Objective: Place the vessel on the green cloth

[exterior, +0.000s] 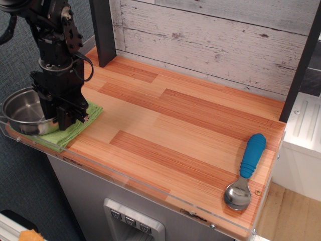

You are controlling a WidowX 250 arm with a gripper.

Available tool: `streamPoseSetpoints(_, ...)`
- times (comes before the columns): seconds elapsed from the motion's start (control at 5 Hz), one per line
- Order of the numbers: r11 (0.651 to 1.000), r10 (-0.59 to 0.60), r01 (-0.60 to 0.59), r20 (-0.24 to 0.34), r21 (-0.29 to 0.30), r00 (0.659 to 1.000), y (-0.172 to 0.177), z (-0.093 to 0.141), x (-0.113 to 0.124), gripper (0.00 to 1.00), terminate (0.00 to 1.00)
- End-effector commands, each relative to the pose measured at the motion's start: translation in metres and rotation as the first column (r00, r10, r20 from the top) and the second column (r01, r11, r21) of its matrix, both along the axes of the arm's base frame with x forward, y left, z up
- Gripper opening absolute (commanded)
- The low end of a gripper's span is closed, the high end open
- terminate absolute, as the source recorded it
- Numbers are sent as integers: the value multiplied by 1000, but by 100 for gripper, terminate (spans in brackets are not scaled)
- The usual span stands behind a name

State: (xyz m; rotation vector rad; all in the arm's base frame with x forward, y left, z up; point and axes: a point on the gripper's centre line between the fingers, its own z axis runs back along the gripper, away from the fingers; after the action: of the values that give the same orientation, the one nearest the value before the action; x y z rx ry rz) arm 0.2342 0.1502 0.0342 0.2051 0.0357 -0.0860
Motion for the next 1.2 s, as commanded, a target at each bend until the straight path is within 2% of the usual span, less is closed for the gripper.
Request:
streamPoseSetpoints(0.0, 997, -56, 51, 105, 50, 993, -20, 54, 19, 100, 0)
streamPoseSetpoints(0.2, 994, -104, 98, 99, 56, 990, -43, 69, 29, 100, 0)
streamPoseSetpoints(0.4, 980, -200, 199, 111, 12, 974, -79, 78, 42, 100, 0)
streamPoseSetpoints(0.6, 963, -267, 270, 125, -7, 955, -109, 81, 56, 100, 0)
streamPoseSetpoints(0.8, 956, -275, 287, 158, -56, 948, -133, 78, 73, 100, 0)
streamPoseSetpoints(1.0, 977, -175, 196, 225, -77, 959, -151, 79, 95, 100, 0)
